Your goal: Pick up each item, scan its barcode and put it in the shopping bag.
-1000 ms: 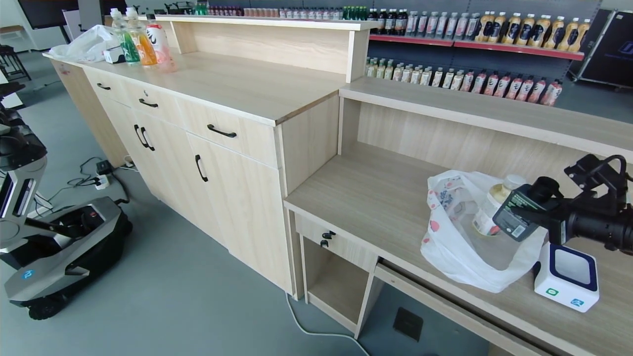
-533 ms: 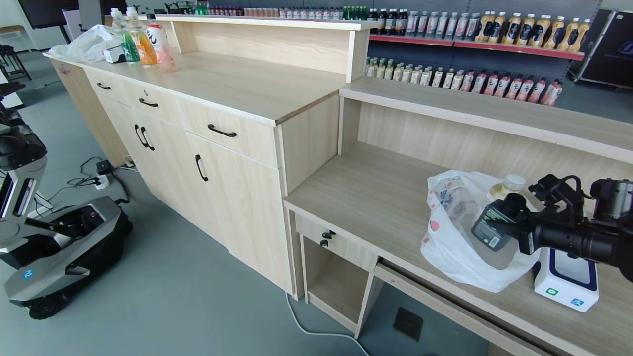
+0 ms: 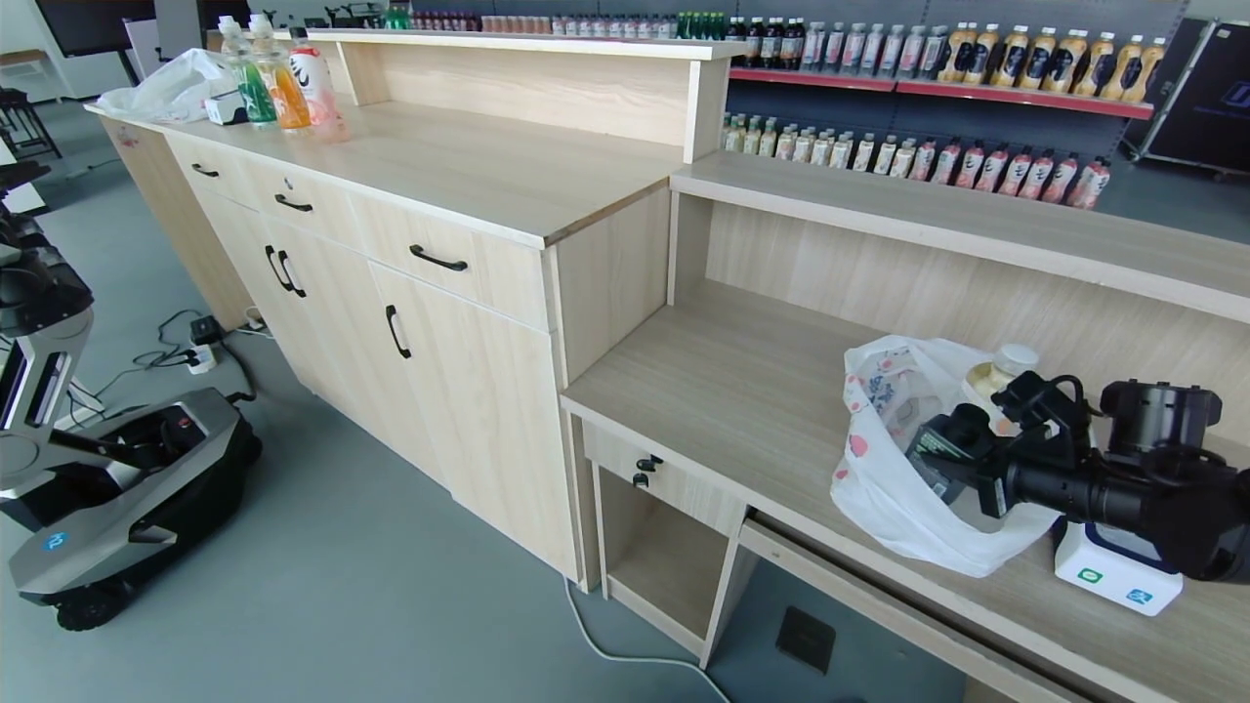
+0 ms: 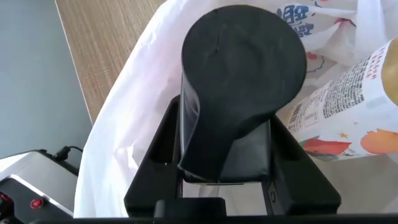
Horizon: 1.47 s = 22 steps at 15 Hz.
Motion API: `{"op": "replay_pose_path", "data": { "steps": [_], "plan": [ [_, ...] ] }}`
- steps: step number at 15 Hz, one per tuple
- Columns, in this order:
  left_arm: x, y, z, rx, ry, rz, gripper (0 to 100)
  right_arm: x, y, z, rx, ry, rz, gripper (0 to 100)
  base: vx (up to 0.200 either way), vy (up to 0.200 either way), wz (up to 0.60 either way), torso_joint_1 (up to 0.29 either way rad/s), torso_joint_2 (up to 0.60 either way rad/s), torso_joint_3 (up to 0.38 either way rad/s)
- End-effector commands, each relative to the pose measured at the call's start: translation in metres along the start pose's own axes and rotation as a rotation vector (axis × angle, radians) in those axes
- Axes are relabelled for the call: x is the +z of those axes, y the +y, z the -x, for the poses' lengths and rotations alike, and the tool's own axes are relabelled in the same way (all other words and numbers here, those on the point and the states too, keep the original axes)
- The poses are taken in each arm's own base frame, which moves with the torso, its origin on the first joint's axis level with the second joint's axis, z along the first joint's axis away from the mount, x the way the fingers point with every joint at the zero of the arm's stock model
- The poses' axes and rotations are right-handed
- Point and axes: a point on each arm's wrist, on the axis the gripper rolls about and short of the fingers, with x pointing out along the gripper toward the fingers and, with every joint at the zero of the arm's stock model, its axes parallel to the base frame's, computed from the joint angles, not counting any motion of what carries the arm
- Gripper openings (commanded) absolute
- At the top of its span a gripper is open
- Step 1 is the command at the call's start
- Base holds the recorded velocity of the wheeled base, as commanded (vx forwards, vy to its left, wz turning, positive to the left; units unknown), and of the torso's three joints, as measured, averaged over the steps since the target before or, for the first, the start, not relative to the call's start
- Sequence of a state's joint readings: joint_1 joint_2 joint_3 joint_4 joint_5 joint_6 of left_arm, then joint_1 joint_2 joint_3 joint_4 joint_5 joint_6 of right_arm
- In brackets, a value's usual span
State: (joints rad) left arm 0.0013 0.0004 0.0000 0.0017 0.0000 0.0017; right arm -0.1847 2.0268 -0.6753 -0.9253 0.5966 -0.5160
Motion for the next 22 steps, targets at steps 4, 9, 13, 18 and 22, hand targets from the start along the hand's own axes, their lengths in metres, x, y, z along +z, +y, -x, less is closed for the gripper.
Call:
{"op": "replay_pose_path", "data": {
  "steps": [4, 9, 13, 18, 22],
  "plan": [
    [0.000, 0.000, 0.000, 0.000, -0.001, 0.000, 100, -0.014, 0.002, -0.010, 0.016, 0.021, -0.010, 0, 0.000, 0.000, 0.00, 0.000, 0.00, 0.000],
    [0.000, 0.000, 0.000, 0.000, -0.001, 0.000, 100, -0.024, 0.002, -0.016, 0.020, 0.037, -0.018, 0, 0.000, 0.000, 0.00, 0.000, 0.00, 0.000],
    [0.000, 0.000, 0.000, 0.000, -0.001, 0.000, 100, -0.027, 0.002, -0.017, 0.020, 0.046, -0.027, 0, 0.000, 0.000, 0.00, 0.000, 0.00, 0.000],
    [0.000, 0.000, 0.000, 0.000, -0.001, 0.000, 100, 0.003, -0.005, -0.004, -0.019, -0.023, -0.004, 100, 0.000, 0.000, 0.00, 0.000, 0.00, 0.000],
    [0.000, 0.000, 0.000, 0.000, -0.001, 0.000, 100, 0.050, 0.005, 0.042, -0.062, -0.111, 0.032, 100, 0.000, 0.000, 0.00, 0.000, 0.00, 0.000]
  ]
}}
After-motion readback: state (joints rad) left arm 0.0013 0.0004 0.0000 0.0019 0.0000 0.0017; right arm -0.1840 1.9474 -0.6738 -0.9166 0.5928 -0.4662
